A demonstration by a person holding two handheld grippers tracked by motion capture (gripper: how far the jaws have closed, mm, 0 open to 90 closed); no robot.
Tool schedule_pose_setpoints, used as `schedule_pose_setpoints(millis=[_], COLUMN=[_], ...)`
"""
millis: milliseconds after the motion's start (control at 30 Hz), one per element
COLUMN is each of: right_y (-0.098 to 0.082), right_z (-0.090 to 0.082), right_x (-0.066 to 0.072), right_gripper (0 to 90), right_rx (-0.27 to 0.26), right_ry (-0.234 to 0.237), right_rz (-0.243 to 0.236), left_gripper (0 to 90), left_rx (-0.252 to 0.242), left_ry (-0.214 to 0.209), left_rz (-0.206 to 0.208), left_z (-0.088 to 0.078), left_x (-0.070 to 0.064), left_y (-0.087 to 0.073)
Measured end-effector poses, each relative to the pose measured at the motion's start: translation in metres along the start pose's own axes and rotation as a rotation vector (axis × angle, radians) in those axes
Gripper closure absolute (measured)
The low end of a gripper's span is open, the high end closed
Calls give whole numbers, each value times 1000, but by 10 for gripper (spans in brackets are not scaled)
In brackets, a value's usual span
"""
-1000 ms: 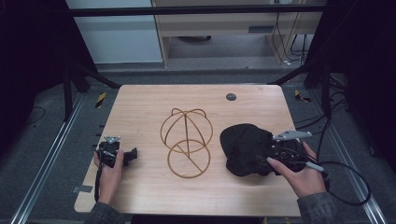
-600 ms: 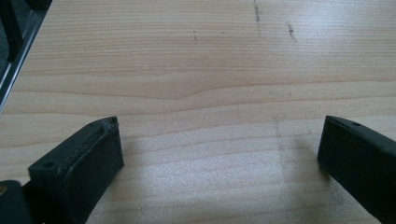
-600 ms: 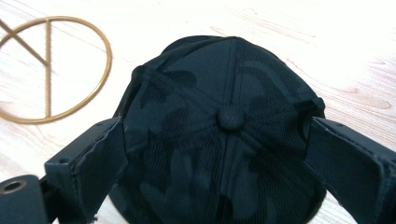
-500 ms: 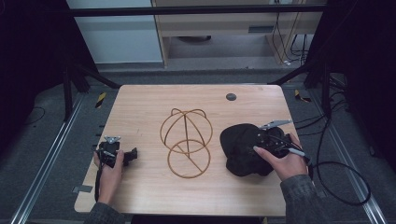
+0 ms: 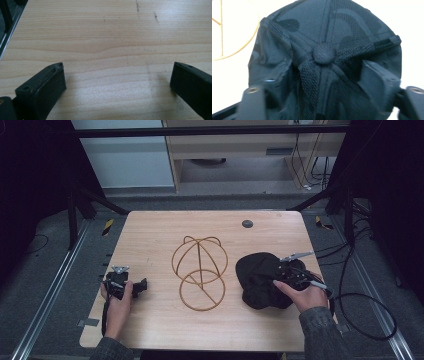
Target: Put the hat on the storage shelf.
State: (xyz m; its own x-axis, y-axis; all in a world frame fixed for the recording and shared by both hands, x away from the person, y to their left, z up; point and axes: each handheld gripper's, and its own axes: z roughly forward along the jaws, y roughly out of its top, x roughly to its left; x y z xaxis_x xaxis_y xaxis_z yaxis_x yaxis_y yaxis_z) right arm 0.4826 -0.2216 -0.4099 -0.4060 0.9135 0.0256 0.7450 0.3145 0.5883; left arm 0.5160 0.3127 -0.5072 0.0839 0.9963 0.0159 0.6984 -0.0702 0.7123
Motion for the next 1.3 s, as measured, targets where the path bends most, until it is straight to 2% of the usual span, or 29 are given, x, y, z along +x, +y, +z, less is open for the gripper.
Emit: schedule_pose_setpoints(millis=[200, 267, 367, 467, 733, 967, 1300], right_y=[-4, -4, -2, 1, 16, 30, 47], right_z=[1, 1, 1, -1, -10, -26, -52], right_x=[-7, -8, -10, -12, -17, -21, -26], right_gripper=[570, 663, 756, 807, 850, 859, 859], right_rx=[5, 5, 1, -2, 15, 2, -67], right_ry=[65, 72, 85, 87, 126, 145, 168], right_rz=[11, 3, -6, -14, -9, 1, 17], left_gripper=[0, 0, 0, 0, 0, 0, 0], left_rx=[0, 0, 0, 0, -1, -1, -1], left_ry=[0, 0, 0, 0, 0, -1, -2], left_rz=[-1, 0, -1, 0, 1, 1, 2], left_z=[0, 0, 0, 0, 0, 0, 1], left_x=[0, 0, 0, 0, 0, 0, 0], left_y=[0, 0, 0, 0, 0, 0, 1])
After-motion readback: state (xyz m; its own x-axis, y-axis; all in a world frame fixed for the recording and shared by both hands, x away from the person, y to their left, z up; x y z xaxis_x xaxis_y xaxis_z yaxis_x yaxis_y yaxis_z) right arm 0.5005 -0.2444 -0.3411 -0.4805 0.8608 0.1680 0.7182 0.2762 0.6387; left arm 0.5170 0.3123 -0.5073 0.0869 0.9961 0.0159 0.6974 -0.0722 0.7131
